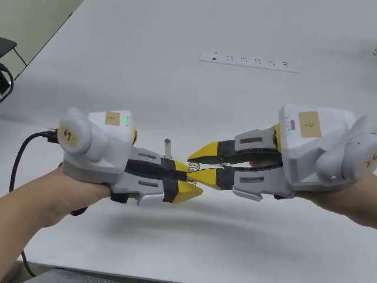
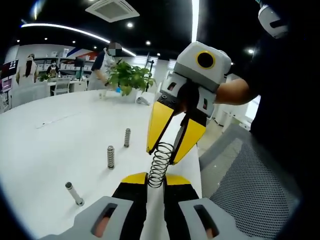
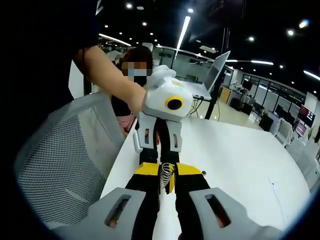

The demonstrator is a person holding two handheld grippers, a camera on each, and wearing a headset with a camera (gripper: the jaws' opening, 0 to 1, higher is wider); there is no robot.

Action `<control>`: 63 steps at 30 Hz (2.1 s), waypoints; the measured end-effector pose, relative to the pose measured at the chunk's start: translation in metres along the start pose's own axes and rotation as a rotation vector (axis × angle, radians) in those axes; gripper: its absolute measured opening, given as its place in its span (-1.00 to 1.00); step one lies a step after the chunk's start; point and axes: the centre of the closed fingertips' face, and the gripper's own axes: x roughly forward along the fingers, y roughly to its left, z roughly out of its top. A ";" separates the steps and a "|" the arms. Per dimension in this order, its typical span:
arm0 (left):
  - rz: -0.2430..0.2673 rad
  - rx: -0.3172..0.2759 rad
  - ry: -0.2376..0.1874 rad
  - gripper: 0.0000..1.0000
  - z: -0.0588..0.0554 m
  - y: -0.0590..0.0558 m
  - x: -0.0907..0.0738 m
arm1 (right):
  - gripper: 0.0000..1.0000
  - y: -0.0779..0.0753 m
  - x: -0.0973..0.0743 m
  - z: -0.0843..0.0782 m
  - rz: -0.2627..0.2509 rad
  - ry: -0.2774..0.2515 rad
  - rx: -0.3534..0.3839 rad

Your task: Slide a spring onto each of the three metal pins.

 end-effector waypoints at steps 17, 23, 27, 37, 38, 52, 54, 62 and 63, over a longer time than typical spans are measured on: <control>0.032 -0.054 -0.007 -0.77 -0.002 0.004 -0.007 | -0.85 -0.005 0.002 -0.003 -0.016 0.012 0.000; 0.047 -0.056 -0.004 -0.73 -0.004 0.006 -0.010 | -0.85 -0.007 0.002 -0.001 -0.013 0.010 -0.002; 0.070 -0.062 -0.007 -0.67 -0.006 0.011 -0.014 | -0.85 -0.007 0.003 -0.001 -0.012 0.014 -0.007; 0.117 -0.091 -0.015 -0.47 -0.011 0.018 -0.026 | -0.85 -0.007 0.004 -0.004 -0.012 0.023 -0.013; 0.115 -0.097 -0.018 -0.43 -0.012 0.017 -0.027 | -0.85 -0.007 0.004 -0.004 -0.012 0.024 -0.013; 0.248 -0.113 -0.033 0.26 -0.024 0.037 -0.054 | -0.85 -0.014 0.003 -0.008 -0.039 0.041 -0.018; 0.257 -0.113 -0.030 0.38 -0.028 0.039 -0.057 | -0.85 -0.015 0.003 -0.009 -0.041 0.042 -0.015; 0.297 -0.105 -0.036 0.82 -0.032 0.048 -0.068 | -0.85 -0.019 0.004 -0.012 -0.061 0.047 -0.003; 0.302 -0.104 -0.038 0.84 -0.033 0.048 -0.069 | -0.85 -0.021 0.004 -0.013 -0.066 0.048 0.001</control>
